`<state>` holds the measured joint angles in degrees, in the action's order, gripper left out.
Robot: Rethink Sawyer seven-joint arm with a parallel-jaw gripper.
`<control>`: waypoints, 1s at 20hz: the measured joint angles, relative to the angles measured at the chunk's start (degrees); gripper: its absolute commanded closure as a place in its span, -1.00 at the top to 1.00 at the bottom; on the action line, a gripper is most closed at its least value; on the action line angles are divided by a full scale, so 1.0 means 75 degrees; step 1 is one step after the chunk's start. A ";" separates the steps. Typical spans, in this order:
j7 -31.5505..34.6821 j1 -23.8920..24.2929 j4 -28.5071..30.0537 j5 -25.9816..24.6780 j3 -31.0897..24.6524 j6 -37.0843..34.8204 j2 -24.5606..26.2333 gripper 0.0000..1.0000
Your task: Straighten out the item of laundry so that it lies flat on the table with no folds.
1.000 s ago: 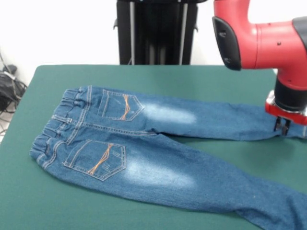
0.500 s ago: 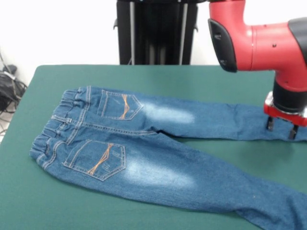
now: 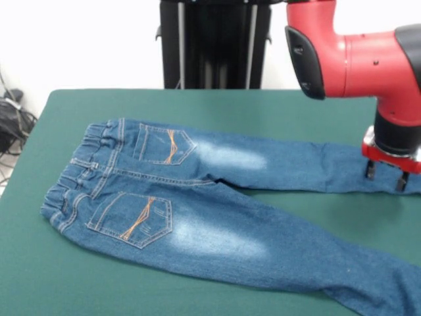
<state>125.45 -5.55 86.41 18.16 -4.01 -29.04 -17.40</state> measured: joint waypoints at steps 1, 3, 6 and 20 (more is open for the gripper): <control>0.0000 0.0002 -0.0003 -0.0002 0.0000 -0.0006 0.0001 1.00; 0.0000 0.0025 -0.0054 -0.0003 -0.0001 -0.0100 0.0017 1.00; -0.0002 0.0124 -0.0215 -0.0016 0.0003 -0.0375 0.0065 1.00; -0.0002 0.0739 -0.4254 -0.1739 0.0913 -0.5162 0.0559 1.00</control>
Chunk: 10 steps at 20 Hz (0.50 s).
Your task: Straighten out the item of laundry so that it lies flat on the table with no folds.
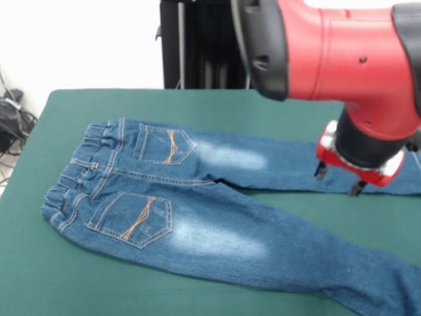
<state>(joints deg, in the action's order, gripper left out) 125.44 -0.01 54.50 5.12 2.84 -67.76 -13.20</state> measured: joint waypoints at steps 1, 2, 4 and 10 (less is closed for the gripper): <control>0.0000 0.0057 -0.0217 -0.0053 0.0000 -0.0130 0.0060 1.00; 0.0000 0.0187 -0.0706 -0.0146 0.0000 -0.0359 0.0210 1.00; -0.0002 0.0333 -0.1257 -0.0246 0.0000 -0.0532 0.0396 1.00; -0.0041 0.0724 -0.2887 -0.0595 0.0000 -0.0695 0.1020 1.00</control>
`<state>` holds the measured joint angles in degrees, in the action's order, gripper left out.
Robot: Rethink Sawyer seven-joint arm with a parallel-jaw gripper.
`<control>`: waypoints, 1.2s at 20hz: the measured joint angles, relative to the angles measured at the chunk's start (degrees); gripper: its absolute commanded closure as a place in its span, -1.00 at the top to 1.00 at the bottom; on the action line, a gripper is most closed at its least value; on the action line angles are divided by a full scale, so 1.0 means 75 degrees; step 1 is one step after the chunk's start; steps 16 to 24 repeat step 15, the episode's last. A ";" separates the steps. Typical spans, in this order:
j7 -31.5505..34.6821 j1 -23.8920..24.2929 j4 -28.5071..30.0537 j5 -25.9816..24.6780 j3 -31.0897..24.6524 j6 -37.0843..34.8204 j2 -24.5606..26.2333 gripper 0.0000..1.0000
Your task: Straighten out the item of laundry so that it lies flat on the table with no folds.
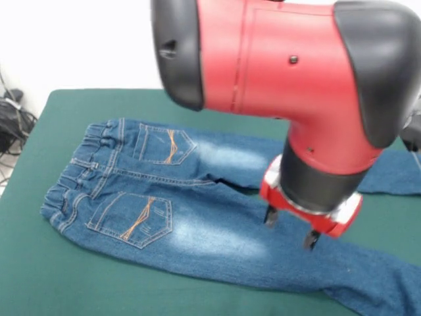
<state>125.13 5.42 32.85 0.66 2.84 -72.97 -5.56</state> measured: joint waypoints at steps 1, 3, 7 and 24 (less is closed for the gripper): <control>-0.0005 0.0013 -0.0073 -0.0022 0.0000 -0.0002 0.0031 1.00; -0.0027 0.0091 -0.0490 -0.0146 -0.0001 0.0000 0.0219 1.00; -0.0027 0.0161 -0.0792 -0.0251 0.0000 -0.0003 0.0372 1.00; -0.0027 0.0202 -0.1470 -0.0388 -0.0001 -0.0113 0.0741 1.00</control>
